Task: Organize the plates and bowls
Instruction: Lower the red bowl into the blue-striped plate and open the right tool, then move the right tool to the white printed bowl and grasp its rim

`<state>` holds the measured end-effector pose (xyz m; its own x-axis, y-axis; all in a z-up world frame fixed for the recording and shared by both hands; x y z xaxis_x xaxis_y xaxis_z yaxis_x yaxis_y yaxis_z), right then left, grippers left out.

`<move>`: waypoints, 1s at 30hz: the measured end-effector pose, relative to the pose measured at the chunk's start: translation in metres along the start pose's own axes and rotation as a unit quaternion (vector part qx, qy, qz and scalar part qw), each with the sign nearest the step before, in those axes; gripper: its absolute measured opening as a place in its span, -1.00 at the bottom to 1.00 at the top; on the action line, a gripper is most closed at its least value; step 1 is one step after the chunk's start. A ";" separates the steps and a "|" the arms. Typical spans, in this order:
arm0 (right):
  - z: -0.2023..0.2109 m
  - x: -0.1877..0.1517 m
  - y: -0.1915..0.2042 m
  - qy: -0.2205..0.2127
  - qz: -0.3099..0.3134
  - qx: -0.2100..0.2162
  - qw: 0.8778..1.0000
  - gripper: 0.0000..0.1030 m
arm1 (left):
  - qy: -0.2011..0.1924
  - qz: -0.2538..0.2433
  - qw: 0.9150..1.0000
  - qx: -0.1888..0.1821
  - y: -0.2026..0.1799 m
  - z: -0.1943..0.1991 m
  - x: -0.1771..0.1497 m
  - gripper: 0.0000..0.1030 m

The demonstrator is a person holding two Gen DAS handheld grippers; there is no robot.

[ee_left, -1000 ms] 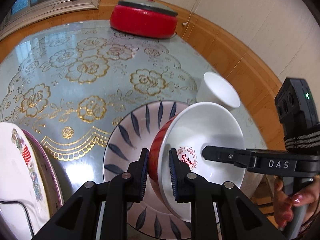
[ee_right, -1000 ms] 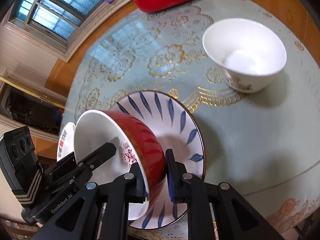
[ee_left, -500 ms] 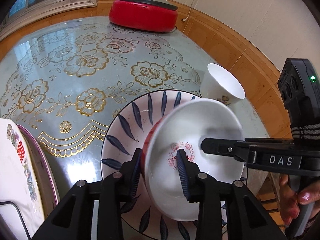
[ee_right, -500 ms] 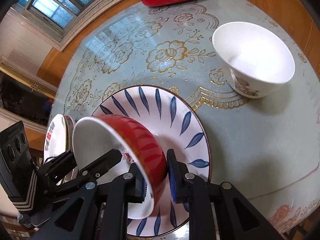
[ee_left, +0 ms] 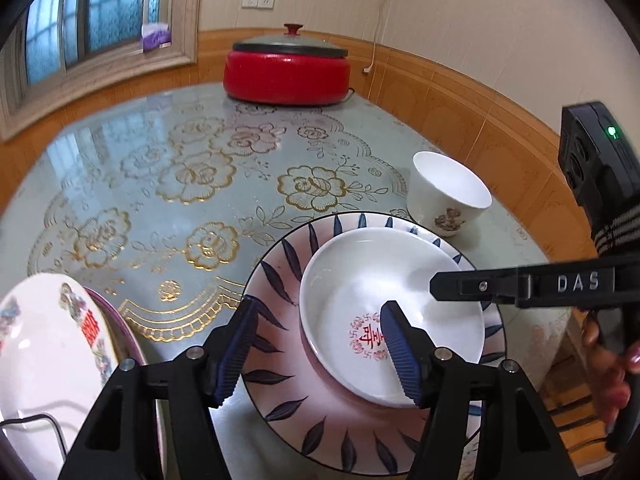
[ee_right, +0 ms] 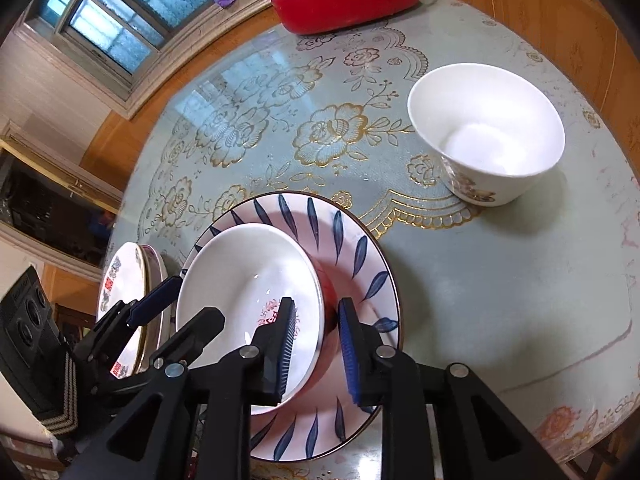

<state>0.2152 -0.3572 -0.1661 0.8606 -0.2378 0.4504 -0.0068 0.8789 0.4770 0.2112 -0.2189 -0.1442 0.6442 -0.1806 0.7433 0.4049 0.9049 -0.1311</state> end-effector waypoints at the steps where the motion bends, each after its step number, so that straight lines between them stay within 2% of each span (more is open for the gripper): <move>1: 0.000 0.000 0.000 -0.001 -0.001 0.003 1.000 -0.56 | -0.005 -0.006 1.000 0.004 -0.001 0.001 0.000 0.33; 6: 0.007 0.000 -0.001 -0.008 0.000 0.016 1.000 -0.56 | -0.027 -0.013 1.000 0.007 0.000 0.011 0.003 0.43; 10: 0.029 0.015 -0.008 -0.040 -0.004 0.012 0.999 -0.55 | -0.043 -0.010 0.999 0.011 0.004 0.018 0.007 0.53; 18: 0.075 0.054 -0.055 -0.108 -0.049 -0.033 0.992 -0.35 | -0.052 -0.022 0.998 0.030 0.011 0.021 0.007 0.57; 26: 0.080 0.065 -0.102 -0.118 -0.100 -0.063 0.986 -0.35 | -0.057 -0.017 0.997 0.041 0.020 0.027 0.003 0.67; 30: 0.077 0.068 -0.125 -0.130 -0.107 -0.099 0.981 -0.32 | -0.074 -0.011 0.996 0.044 0.024 0.034 -0.001 0.74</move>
<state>0.2355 -0.5147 -0.1370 0.6723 -0.4996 0.5462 0.2805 0.8548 0.4366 0.1983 -0.1836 -0.1255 0.5310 -0.1482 0.8343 0.3546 0.9331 -0.0599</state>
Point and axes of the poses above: each gripper's, at about its wrist camera, not at the fingertips, and z roughly against the way its jaws point, y to its left, x to its top, the point moved 10 cm from there along -z, roughly the way its jaws point, and after that the axes turned 9 degrees about -y, right-handed, at the moved point
